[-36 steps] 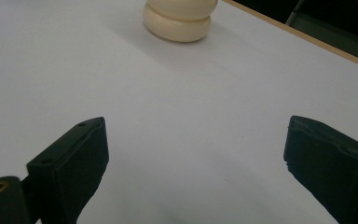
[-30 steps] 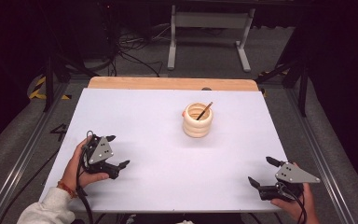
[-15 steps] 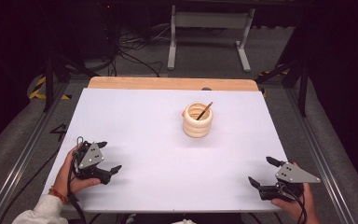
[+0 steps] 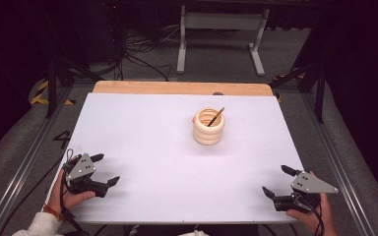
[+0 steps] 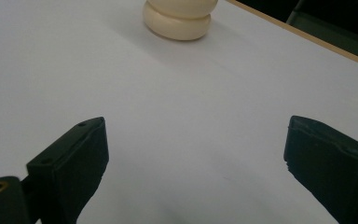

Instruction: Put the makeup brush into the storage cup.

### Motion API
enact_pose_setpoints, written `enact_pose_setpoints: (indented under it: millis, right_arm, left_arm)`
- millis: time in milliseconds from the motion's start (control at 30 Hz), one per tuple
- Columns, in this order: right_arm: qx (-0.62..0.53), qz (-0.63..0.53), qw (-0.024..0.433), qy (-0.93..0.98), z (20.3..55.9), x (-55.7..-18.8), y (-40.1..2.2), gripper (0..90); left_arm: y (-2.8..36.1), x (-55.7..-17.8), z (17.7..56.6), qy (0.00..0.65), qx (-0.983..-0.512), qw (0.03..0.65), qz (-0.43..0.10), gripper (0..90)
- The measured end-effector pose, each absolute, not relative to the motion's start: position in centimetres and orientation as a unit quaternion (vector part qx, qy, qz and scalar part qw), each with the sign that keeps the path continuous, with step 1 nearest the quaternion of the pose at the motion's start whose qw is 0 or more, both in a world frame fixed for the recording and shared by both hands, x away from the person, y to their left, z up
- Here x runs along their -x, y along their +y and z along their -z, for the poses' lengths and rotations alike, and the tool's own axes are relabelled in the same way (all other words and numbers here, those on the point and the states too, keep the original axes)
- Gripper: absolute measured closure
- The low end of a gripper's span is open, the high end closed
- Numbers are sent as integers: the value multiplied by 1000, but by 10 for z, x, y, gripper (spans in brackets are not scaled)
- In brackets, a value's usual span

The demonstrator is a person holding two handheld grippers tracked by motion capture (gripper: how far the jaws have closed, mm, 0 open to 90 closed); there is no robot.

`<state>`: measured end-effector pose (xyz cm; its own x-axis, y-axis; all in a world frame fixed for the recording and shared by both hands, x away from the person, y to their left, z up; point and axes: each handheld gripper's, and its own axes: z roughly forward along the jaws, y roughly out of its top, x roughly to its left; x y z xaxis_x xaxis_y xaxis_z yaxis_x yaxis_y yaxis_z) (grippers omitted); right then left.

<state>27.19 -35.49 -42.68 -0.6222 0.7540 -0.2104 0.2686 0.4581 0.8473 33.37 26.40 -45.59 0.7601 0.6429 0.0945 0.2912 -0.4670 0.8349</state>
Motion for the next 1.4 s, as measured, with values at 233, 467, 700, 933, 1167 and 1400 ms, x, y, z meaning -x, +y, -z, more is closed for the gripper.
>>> enact_pose_setpoints:
  millis: [233, 467, 700, 933, 1167, 1400]
  right_arm:
    - [-318, -412, 295, 801, 427, -272, -355, 71]
    - [-317, -415, 295, 800, 427, -273, -356, 71]
    - [-316, -414, 296, 801, 426, -273, -356, 71]
    - [-312, -407, 297, 805, 426, -271, -351, 71]
    - [-314, -407, 297, 804, 427, -270, -353, 71]
    - [-317, -406, 296, 805, 428, -270, -354, 72]
  left_arm:
    - [275, -327, 459, 295, -823, 444, -199, 67]
    - [280, -322, 460, 303, -814, 456, -195, 71]
    - [277, -321, 459, 294, -818, 453, -198, 71]
    - [276, -317, 458, 286, -819, 455, -201, 73]
    - [271, -320, 457, 278, -825, 450, -199, 73]
    - [266, -322, 459, 272, -832, 442, -194, 77]
